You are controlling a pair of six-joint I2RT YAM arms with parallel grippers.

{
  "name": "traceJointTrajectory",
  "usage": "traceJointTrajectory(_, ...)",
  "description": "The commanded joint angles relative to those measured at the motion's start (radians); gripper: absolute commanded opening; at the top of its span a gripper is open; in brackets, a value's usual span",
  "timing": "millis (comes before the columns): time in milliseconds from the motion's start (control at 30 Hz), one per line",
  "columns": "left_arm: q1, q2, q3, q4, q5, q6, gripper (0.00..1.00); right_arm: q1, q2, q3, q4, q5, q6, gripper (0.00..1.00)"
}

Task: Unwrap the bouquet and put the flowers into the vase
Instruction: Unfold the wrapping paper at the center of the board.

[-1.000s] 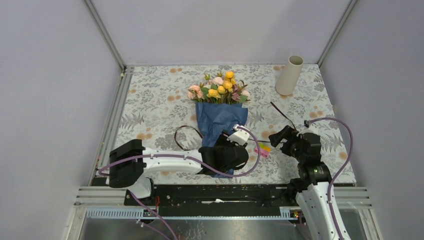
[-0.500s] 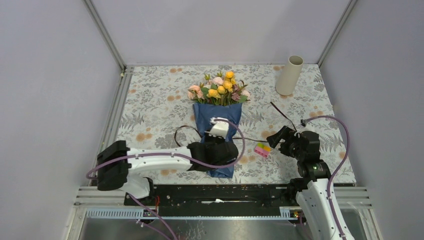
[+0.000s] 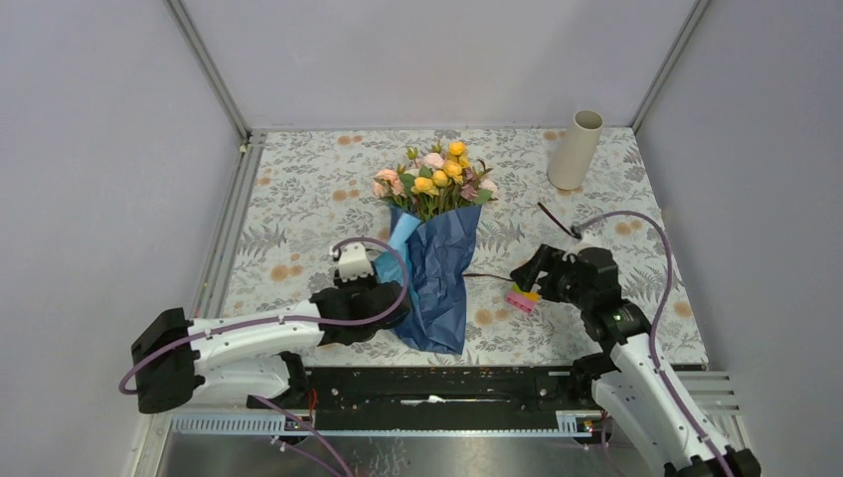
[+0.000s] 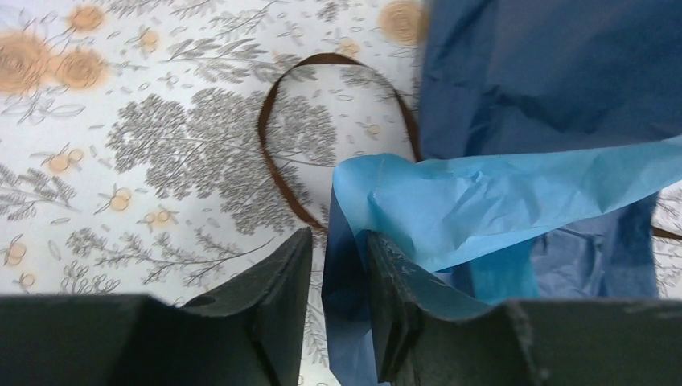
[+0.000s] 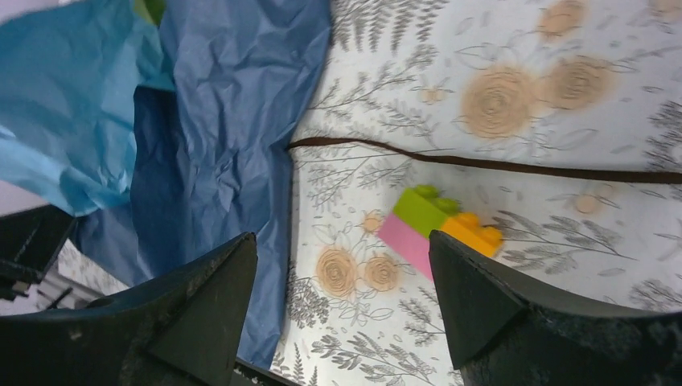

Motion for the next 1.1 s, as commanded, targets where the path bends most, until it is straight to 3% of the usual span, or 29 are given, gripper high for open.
traceJointTrajectory(0, 0.030, -0.073, -0.051, -0.118, 0.020, -0.207, 0.38, 0.160, 0.095, 0.088, 0.090, 0.130, 0.003, 0.83)
traceJointTrajectory(233, 0.054, -0.187, -0.118, -0.164, 0.048, -0.284, 0.60, 0.372, 0.232, 0.154, 0.157, 0.248, 0.023, 0.80)
traceJointTrajectory(433, 0.067, -0.306, -0.063, -0.219, 0.066, -0.206, 0.75, 0.460, 0.297, 0.195, 0.167, 0.306, 0.026, 0.77)
traceJointTrajectory(600, 0.074, -0.423, 0.008, -0.244, 0.063, -0.096, 0.80, 0.526, 0.345, 0.215, 0.199, 0.312, 0.036, 0.69)
traceJointTrajectory(733, 0.081, -0.451, 0.077, -0.198, 0.082, 0.123, 0.94, 0.570, 0.398, 0.222, 0.240, 0.310, 0.057, 0.68)
traceJointTrajectory(900, 0.083, -0.449, 0.202, -0.099, 0.236, 0.372, 0.95, 0.589, 0.480, 0.235, 0.318, 0.262, 0.073, 0.66)
traceJointTrajectory(1067, 0.083, -0.420, 0.317, -0.002, 0.459, 0.503, 0.95, 0.596, 0.518, 0.256, 0.336, 0.277, 0.085, 0.65)
